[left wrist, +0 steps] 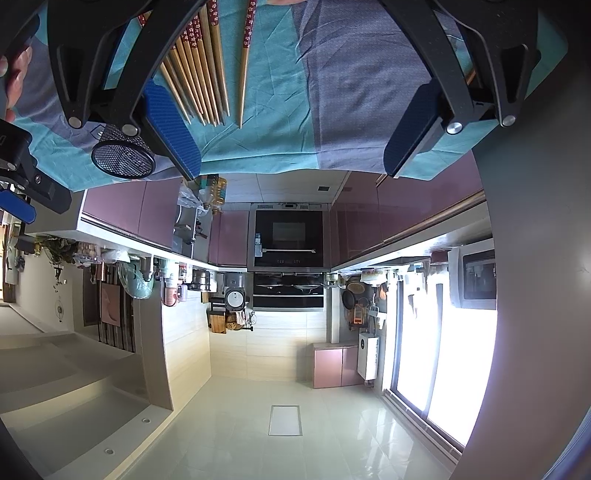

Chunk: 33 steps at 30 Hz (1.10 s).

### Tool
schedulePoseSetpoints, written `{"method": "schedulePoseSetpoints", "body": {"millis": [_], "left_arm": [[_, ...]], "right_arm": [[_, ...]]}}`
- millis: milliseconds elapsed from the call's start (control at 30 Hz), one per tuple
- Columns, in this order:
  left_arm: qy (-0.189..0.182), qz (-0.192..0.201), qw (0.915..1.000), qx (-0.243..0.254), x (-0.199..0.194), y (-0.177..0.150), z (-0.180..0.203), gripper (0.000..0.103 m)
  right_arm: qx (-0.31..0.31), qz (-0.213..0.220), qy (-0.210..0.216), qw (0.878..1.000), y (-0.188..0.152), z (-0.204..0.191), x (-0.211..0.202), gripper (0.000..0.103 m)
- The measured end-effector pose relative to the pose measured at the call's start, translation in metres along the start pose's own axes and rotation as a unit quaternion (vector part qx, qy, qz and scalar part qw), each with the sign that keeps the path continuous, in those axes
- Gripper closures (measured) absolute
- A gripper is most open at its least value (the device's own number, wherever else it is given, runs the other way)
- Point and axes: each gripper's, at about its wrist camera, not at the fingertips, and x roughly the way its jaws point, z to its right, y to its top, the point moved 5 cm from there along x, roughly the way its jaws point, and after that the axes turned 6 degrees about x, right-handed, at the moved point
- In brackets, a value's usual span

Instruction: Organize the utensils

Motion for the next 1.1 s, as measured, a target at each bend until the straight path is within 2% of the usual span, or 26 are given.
{"method": "schedulePoseSetpoints", "body": {"millis": [200,367,533,667,733,867,933,1067,1100], "left_arm": [[-0.004,-0.008,1.0000,0.001,0.003,-0.002,-0.002,0.006],[-0.012,-0.022,0.9996,0.010,0.009,-0.005,-0.003,0.006],[-0.027,-0.061,0.9973,0.029,0.026,-0.015,-0.001,0.006],[-0.043,-0.106,0.9920,0.055,0.045,-0.029,0.007,0.006],[-0.056,-0.126,0.9888,0.058,0.054,-0.037,0.010,0.006],[-0.081,-0.157,0.9820,0.067,0.072,-0.052,0.019,0.006],[-0.087,-0.174,0.9781,0.074,0.080,-0.059,0.023,0.011],[-0.107,-0.215,0.9673,0.083,0.100,-0.075,0.033,0.023],[-0.109,-0.223,0.9651,0.083,0.105,-0.078,0.034,0.029]], "right_arm": [[0.000,-0.005,0.003,1.000,0.000,0.000,0.001,0.006],[-0.003,-0.032,0.023,0.999,-0.005,-0.004,0.004,0.006],[-0.013,-0.100,0.064,0.993,-0.023,-0.014,0.011,0.007],[-0.035,-0.175,0.083,0.980,-0.050,-0.029,0.027,0.008],[-0.041,-0.213,0.083,0.973,-0.066,-0.032,0.036,0.018],[-0.015,-0.287,0.078,0.955,-0.093,-0.028,0.059,0.029],[0.002,-0.315,0.074,0.946,-0.108,-0.025,0.070,0.039],[0.022,-0.352,0.070,0.933,-0.125,-0.023,0.084,0.051],[0.022,-0.358,0.069,0.931,-0.128,-0.023,0.085,0.052]]}}
